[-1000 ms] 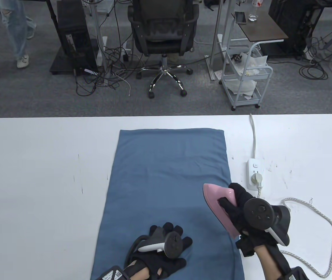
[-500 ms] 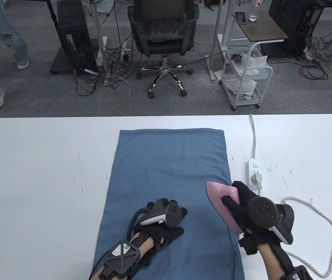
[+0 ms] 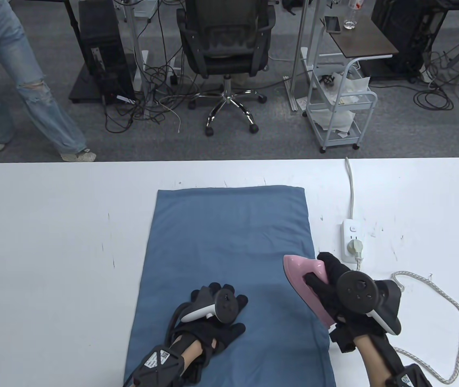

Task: Iron pillowcase with electric iron on table

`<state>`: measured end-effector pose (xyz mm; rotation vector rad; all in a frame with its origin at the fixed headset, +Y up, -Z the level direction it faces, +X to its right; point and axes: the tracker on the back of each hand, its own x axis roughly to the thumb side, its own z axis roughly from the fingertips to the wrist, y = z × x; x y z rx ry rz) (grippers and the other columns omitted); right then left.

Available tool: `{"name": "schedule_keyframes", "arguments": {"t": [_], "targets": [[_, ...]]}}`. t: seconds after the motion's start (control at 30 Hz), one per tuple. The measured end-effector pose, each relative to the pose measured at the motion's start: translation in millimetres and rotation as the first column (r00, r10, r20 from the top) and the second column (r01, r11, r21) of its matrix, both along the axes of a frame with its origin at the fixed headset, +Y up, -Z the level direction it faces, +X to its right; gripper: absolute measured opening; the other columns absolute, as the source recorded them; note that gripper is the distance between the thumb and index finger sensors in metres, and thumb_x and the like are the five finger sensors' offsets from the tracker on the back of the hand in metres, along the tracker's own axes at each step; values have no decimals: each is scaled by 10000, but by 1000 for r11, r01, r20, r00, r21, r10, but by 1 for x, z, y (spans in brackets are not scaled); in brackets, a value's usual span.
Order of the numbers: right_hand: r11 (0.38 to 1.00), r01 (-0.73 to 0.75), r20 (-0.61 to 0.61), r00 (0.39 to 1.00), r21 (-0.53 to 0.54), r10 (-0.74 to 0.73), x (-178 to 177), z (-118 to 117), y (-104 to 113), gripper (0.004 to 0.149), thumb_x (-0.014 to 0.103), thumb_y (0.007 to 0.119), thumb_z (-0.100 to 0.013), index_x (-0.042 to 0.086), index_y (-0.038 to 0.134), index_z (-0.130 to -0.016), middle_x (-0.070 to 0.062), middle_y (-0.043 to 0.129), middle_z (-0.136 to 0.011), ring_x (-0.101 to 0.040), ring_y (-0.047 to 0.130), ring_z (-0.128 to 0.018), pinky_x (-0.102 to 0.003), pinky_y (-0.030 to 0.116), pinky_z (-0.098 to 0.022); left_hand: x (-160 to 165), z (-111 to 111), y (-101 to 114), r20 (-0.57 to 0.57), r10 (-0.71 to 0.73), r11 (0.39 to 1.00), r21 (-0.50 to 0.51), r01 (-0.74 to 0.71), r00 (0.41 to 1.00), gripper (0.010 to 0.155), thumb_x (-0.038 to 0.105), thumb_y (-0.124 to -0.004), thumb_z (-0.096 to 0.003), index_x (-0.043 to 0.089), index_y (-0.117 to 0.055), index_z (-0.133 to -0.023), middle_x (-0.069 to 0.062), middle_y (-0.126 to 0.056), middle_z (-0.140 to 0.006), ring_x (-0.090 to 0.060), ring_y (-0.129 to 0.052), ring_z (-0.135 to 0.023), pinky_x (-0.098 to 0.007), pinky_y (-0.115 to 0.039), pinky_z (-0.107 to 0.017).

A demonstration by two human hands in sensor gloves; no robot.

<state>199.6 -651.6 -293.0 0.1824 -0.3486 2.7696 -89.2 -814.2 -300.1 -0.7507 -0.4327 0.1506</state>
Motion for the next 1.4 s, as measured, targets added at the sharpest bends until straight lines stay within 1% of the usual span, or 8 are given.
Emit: {"name": "schedule_keyframes", "arguments": {"t": [0.17, 0.4, 0.6, 0.8, 1.03, 1.13, 1.27, 1.4], "targets": [[996, -84, -88, 993, -20, 82, -25, -6, -14, 641, 522, 749, -464, 118, 684, -958, 43, 945, -519, -101, 971, -299, -396, 906, -397, -4, 23, 0, 20, -5, 1000, -1, 5, 1000, 725, 630, -386, -486, 465, 125, -973, 60, 317, -998, -298, 332, -915, -653, 140, -609], [944, -319, -239, 926, -81, 292, -70, -11, -53, 641, 532, 737, -464, 128, 683, -958, 55, 946, -516, -89, 972, -291, -384, 912, -390, -4, 25, 0, 21, -3, 1000, -6, 3, 1000, 725, 633, -380, -487, 469, 137, -968, 63, 329, -994, -295, 344, -910, -653, 150, -604], [912, -389, -288, 895, -127, 342, -85, -21, -76, 645, 530, 741, -456, 130, 680, -958, 54, 942, -506, -89, 965, -284, -383, 909, -388, -4, 25, 0, 23, -3, 1000, -7, 3, 1000, 726, 632, -378, -487, 464, 137, -970, 61, 331, -994, -297, 348, -909, -654, 154, -603], [900, -421, -196, 897, -116, 395, -86, -51, -77, 655, 533, 721, -460, 124, 664, -969, 54, 934, -505, -89, 959, -282, -385, 905, -389, -4, 25, 0, 25, -3, 1000, -7, 3, 1000, 728, 632, -381, -487, 462, 136, -971, 57, 331, -995, -302, 347, -909, -655, 152, -602], [885, -417, 21, 903, -205, 430, -70, -128, -76, 665, 536, 706, -459, 119, 648, -974, 52, 929, -503, -88, 955, -280, -389, 905, -385, -4, 25, 0, 26, -2, 1000, -8, 3, 1000, 728, 632, -380, -487, 462, 136, -971, 58, 332, -994, -301, 348, -909, -655, 153, -602], [892, -380, 77, 909, -245, 408, -65, -145, -76, 661, 535, 709, -460, 121, 648, -972, 54, 926, -498, -86, 952, -279, -388, 905, -385, -4, 25, 0, 26, -2, 1000, -8, 2, 1000, 729, 632, -380, -487, 462, 137, -971, 58, 332, -995, -301, 348, -909, -655, 154, -602], [904, -316, 61, 936, -287, 347, -62, -146, -72, 643, 526, 733, -460, 132, 663, -962, 53, 937, -505, -92, 961, -282, -389, 907, -386, -4, 25, 0, 25, -2, 1000, -7, 2, 1000, 728, 632, -380, -487, 463, 137, -971, 60, 332, -995, -301, 347, -910, -655, 153, -603], [938, -301, -53, 954, -174, 296, -81, -111, -58, 646, 529, 731, -460, 129, 664, -963, 58, 939, -507, -87, 963, -281, -383, 910, -384, -4, 26, 0, 26, -3, 1000, -7, 3, 1000, 729, 632, -380, -487, 462, 137, -971, 58, 333, -995, -302, 348, -910, -655, 154, -603]]}}
